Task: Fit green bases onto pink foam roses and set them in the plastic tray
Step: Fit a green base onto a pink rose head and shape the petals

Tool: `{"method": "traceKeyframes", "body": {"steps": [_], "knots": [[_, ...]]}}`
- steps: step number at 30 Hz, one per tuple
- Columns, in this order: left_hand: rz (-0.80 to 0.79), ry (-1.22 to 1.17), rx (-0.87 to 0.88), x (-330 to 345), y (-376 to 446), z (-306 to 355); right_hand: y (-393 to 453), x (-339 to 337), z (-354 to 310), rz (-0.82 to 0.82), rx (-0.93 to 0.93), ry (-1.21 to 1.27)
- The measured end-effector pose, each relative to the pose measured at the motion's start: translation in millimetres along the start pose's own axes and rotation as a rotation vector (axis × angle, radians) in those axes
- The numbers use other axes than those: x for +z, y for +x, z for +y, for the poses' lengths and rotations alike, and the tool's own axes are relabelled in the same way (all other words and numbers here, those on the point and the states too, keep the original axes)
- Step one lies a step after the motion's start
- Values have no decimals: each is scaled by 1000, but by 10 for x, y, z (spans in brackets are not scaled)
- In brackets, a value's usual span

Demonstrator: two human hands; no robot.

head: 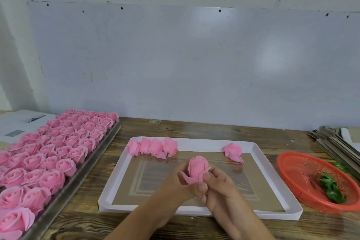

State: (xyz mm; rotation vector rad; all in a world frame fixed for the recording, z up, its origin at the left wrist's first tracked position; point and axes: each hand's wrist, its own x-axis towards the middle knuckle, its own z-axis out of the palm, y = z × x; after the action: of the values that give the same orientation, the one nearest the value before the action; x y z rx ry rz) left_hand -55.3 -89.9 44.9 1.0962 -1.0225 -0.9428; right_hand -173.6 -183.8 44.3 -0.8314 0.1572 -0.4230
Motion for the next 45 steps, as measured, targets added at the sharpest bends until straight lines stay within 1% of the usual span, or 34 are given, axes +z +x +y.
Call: {"method": "traceKeyframes", "body": {"steps": [4,8,11,14,17,19,22,24,28,33,36,39,41,45], "knots": [[81,-28,-84,-21,-32,-23,-1,-1,19,-23,47,-85],[16,55,-88,-7,-63,26,-4,19,21,-24,98,-123],[73,84,-45,19,-79,11,-18,62,12,-23,99,-155],[138,24,-26,52,-80,-24,-13,81,24,-28,109,-99],[190,-24,-35,82,-74,-33,-21,102,8,-68,127,-82],[192,-7,-28,88,-76,-20,-23,101,1,-76,143,-84],[157,1,-47,101,-89,14,-31,115,2,-43,201,-75],[187,-7,-48,105,-95,27,-28,113,16,-17,230,-43],[258,-29,-85,90,-81,29,-33,147,15,-34,197,-99],[346,5,-95,109,-50,38,-27,142,69,26,71,-262],[327,-15,-80,123,-64,51,-16,155,87,37,128,-244],[305,-32,-61,125,-88,58,-28,159,73,-10,248,-197],[298,-32,-55,120,-86,53,-26,160,71,-24,292,-194],[341,-53,-65,109,-59,33,1,153,94,17,181,-183]]}}
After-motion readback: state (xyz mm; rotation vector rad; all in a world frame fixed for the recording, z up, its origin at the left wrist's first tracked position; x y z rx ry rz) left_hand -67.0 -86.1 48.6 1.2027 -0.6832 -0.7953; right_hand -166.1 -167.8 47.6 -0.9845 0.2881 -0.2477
